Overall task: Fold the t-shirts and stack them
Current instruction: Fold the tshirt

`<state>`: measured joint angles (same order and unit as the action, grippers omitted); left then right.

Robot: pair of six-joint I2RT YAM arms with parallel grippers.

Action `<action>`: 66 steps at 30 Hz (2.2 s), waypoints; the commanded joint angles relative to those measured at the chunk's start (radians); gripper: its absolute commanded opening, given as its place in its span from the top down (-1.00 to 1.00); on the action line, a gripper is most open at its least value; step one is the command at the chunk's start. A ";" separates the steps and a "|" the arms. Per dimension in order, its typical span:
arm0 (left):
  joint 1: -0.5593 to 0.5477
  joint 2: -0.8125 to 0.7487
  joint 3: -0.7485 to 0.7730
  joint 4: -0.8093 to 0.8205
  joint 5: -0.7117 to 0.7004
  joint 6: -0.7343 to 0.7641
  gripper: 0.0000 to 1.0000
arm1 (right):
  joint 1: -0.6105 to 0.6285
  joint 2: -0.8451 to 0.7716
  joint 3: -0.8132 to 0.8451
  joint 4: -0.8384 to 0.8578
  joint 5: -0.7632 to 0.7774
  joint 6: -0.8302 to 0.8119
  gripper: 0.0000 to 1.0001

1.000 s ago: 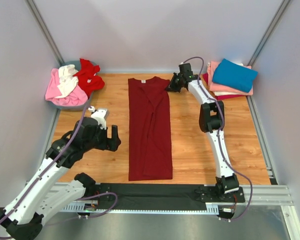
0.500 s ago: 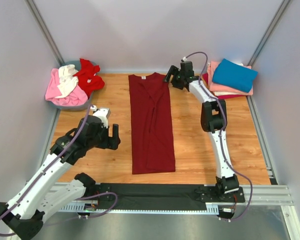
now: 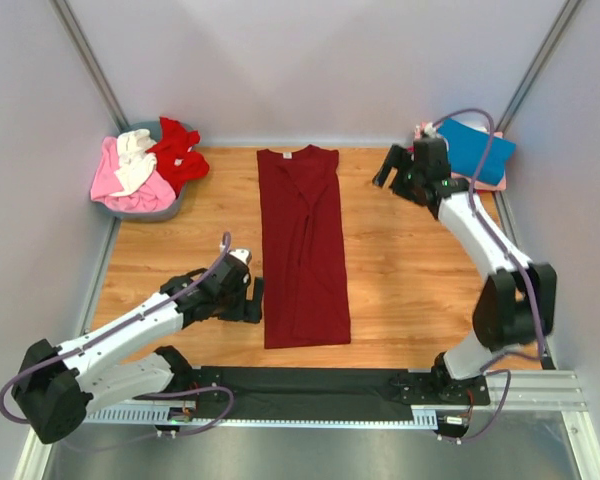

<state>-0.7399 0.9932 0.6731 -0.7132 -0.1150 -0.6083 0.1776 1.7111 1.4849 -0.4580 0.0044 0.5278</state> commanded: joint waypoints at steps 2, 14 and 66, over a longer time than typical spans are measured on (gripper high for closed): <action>-0.052 -0.028 -0.124 0.159 0.093 -0.119 -0.82 | 0.118 -0.224 -0.412 -0.001 -0.045 0.060 -0.75; -0.153 -0.137 -0.323 0.253 0.067 -0.277 -0.73 | 0.465 -0.636 -1.040 0.065 -0.095 0.317 -0.25; -0.323 0.219 0.288 -0.126 -0.272 -0.234 1.00 | 0.636 -0.648 -0.757 -0.185 0.082 0.298 0.99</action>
<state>-1.1061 1.1984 0.8837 -0.7872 -0.3313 -0.9138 0.8368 1.0492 0.6422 -0.6239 0.0185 0.9066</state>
